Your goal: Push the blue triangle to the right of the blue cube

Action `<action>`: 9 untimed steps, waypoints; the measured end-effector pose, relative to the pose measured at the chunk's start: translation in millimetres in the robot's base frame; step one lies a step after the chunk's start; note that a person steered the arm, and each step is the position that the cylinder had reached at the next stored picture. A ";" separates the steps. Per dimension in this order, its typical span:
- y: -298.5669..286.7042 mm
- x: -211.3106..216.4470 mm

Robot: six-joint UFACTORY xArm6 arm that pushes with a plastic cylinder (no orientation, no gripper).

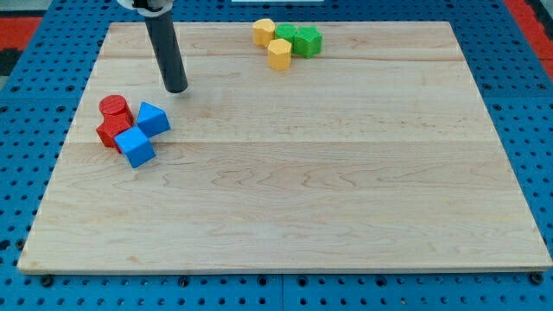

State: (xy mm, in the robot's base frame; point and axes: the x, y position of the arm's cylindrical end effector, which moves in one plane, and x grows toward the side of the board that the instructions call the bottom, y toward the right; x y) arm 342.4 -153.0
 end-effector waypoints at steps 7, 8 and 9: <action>-1.3 67.9; 40.4 77.2; 62.1 88.6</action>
State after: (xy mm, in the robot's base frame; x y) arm 431.0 -90.9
